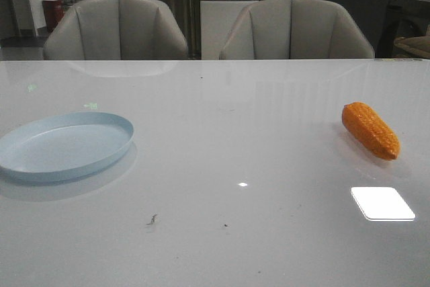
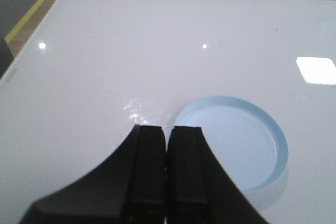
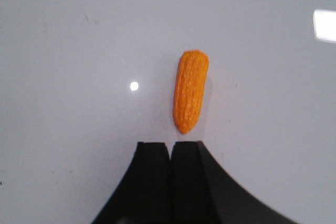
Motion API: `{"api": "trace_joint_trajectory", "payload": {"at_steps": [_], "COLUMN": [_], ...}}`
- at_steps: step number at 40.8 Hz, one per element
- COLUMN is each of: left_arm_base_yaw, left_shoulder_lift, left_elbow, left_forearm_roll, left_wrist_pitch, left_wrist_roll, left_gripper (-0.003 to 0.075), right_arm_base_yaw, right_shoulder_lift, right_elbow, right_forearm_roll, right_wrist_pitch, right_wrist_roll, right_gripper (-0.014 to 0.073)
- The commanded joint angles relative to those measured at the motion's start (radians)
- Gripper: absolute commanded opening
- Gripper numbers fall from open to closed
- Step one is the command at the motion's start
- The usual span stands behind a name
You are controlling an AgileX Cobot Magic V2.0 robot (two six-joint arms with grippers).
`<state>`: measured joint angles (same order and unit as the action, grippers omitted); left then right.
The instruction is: Place corn on plate with both arms
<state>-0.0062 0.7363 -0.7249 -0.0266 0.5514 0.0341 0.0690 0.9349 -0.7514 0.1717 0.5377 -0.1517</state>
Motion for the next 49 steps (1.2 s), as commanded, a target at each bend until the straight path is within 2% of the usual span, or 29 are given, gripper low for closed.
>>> {"api": "trace_joint_trajectory", "payload": {"at_steps": [1, 6, 8, 10, 12, 15, 18, 21, 35, 41, 49], "left_arm_base_yaw": [-0.002, -0.002, -0.002, -0.002, -0.002, -0.002, -0.002, -0.002, -0.002, -0.002, -0.002], "left_shoulder_lift": [0.037, 0.067, 0.077, 0.089, 0.103, 0.124, 0.142, 0.164, 0.348, 0.491, 0.721], "left_elbow": [-0.029, -0.029, -0.029, -0.029, -0.029, -0.029, -0.029, -0.029, -0.052, -0.170, -0.420], "left_forearm_roll": [-0.013, -0.013, -0.013, -0.013, -0.013, -0.013, -0.013, -0.021, -0.021, -0.030, -0.030], "left_wrist_pitch": [-0.057, -0.057, -0.058, -0.063, -0.063, -0.086, -0.082, -0.082, -0.181, -0.111, 0.069], "left_wrist_roll": [-0.008, -0.008, -0.008, -0.008, -0.008, -0.008, -0.008, -0.008, -0.008, -0.008, -0.008], "left_gripper": [0.0199, 0.0387, 0.0461, 0.0499, 0.0505, 0.0505, 0.0505, 0.0505, 0.0505, 0.0505, 0.0505], "right_arm_base_yaw": [-0.006, -0.006, -0.006, -0.006, -0.006, -0.006, -0.006, -0.006, -0.006, -0.006, -0.006], "right_shoulder_lift": [0.033, 0.061, 0.068, 0.075, 0.081, 0.089, 0.097, 0.098, 0.098, 0.098, 0.098], "right_elbow": [-0.034, -0.034, -0.034, -0.034, -0.034, -0.034, -0.034, -0.034, -0.034, -0.034, -0.034], "right_forearm_roll": [-0.003, -0.003, -0.003, -0.003, -0.003, -0.003, -0.003, -0.003, -0.003, -0.003, -0.003], "right_wrist_pitch": [-0.028, -0.020, -0.024, -0.026, -0.030, -0.033, -0.048, -0.059, -0.097, -0.104, -0.103], "right_wrist_roll": [0.000, 0.000, -0.006, -0.028, -0.039, -0.039, -0.039, -0.039, -0.039, -0.039, -0.039], "right_gripper": [0.0057, 0.0073, 0.0111, 0.0169, 0.0248, 0.0420, 0.0542, 0.0612, 0.0612, 0.0612, 0.0612]}}
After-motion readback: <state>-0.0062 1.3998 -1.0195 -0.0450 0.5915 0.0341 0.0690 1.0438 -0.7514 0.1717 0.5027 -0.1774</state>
